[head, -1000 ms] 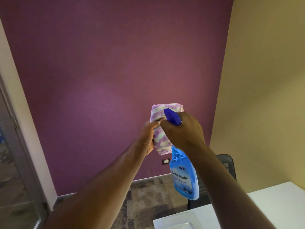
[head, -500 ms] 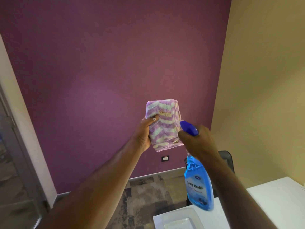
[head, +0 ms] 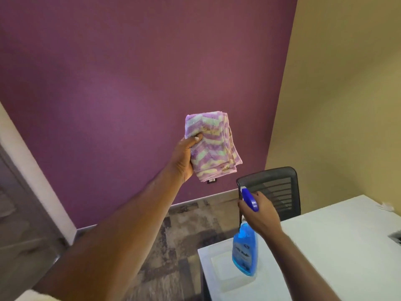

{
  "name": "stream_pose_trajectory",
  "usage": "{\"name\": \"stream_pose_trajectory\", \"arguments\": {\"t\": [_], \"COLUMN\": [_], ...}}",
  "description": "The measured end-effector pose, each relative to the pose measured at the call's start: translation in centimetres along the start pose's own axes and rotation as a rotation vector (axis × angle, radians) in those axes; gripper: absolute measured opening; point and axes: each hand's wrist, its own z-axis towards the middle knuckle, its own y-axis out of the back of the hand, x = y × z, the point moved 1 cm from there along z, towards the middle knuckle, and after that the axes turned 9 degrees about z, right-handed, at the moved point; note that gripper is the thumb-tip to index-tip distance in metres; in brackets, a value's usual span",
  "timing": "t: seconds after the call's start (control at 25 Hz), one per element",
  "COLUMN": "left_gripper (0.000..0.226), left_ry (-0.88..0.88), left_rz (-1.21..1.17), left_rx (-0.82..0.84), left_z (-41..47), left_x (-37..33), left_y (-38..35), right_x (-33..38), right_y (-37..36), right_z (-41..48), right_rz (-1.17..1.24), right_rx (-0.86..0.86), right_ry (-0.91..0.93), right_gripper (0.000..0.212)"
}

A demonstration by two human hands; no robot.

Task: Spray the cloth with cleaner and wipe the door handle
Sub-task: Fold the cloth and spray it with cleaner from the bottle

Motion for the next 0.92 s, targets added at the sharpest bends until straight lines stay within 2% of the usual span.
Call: {"name": "stream_pose_trajectory", "arguments": {"t": [0.2, 0.4, 0.64, 0.84, 0.92], "left_gripper": [0.025, 0.022, 0.027, 0.032, 0.034], "left_ry": [0.045, 0.090, 0.147, 0.161, 0.158], "left_rz": [0.005, 0.010, 0.005, 0.019, 0.024], "left_rx": [-0.030, -0.067, -0.078, -0.082, -0.080], "left_z": [0.7, 1.9, 3.1, 4.1, 4.4], "left_x": [3.6, 6.5, 9.5, 10.7, 10.8], "left_y": [2.0, 4.1, 5.8, 6.4, 6.2], "right_x": [-7.8, -12.5, -17.9, -20.4, -20.9], "right_y": [-3.0, -4.7, -7.4, -8.2, -8.0], "right_z": [-0.9, 0.5, 0.7, 0.4, 0.4], "right_rz": [0.032, 0.022, -0.039, -0.038, -0.093], "right_rx": [-0.104, -0.172, -0.099, -0.071, -0.042], "right_ry": [-0.009, -0.049, -0.092, -0.127, -0.181], "right_gripper": [0.022, 0.022, 0.041, 0.039, 0.051]}}
